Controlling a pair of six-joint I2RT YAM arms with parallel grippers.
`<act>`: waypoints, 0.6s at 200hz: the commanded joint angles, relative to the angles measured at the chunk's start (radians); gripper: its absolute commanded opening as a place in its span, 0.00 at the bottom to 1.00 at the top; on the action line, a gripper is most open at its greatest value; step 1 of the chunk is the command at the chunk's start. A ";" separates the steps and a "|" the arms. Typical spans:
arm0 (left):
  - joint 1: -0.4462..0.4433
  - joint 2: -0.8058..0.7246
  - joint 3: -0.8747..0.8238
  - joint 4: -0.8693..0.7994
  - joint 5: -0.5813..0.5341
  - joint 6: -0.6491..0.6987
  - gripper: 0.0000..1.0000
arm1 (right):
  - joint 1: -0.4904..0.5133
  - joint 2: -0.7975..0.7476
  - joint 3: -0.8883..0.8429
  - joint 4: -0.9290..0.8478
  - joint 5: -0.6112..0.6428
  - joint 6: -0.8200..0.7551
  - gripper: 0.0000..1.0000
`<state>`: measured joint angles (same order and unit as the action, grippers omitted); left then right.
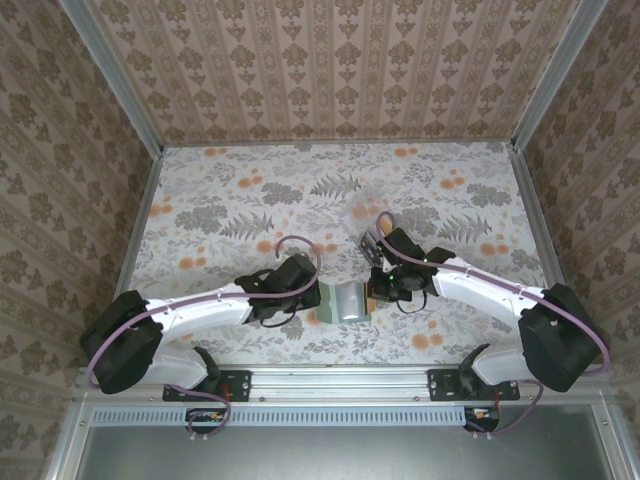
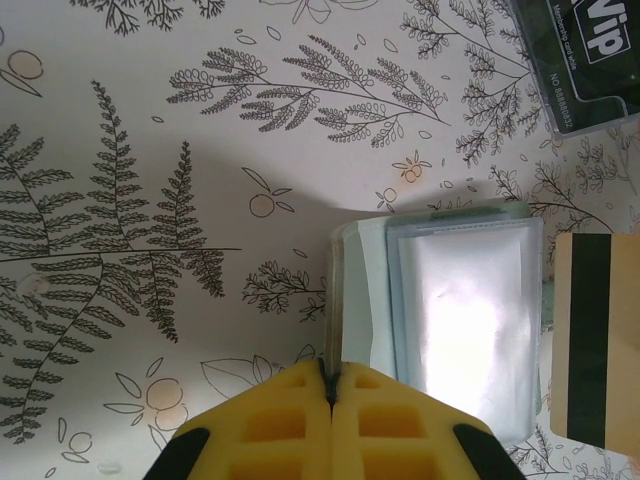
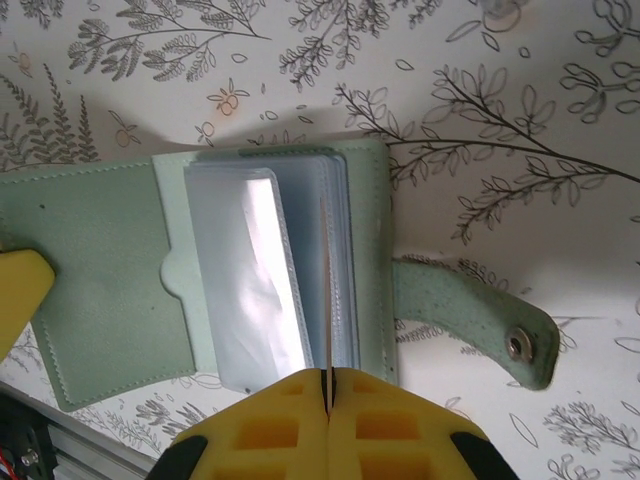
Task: Put the credit cards into the card holder
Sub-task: Open the card holder at the bottom-center of the table.
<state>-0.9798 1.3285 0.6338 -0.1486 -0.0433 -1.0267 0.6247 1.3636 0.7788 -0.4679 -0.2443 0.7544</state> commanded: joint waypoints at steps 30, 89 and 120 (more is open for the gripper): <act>0.009 0.036 0.005 0.001 0.029 0.027 0.00 | 0.012 0.091 0.025 0.002 0.019 -0.020 0.00; 0.008 0.063 0.013 -0.009 0.033 0.037 0.00 | 0.042 0.170 0.057 0.003 0.003 -0.030 0.00; 0.007 0.088 0.020 0.003 0.042 0.042 0.00 | 0.065 0.205 0.085 0.028 -0.025 -0.017 0.00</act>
<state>-0.9745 1.3918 0.6342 -0.1490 -0.0280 -1.0134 0.6693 1.5215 0.8524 -0.4404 -0.2470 0.7364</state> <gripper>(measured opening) 0.046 0.063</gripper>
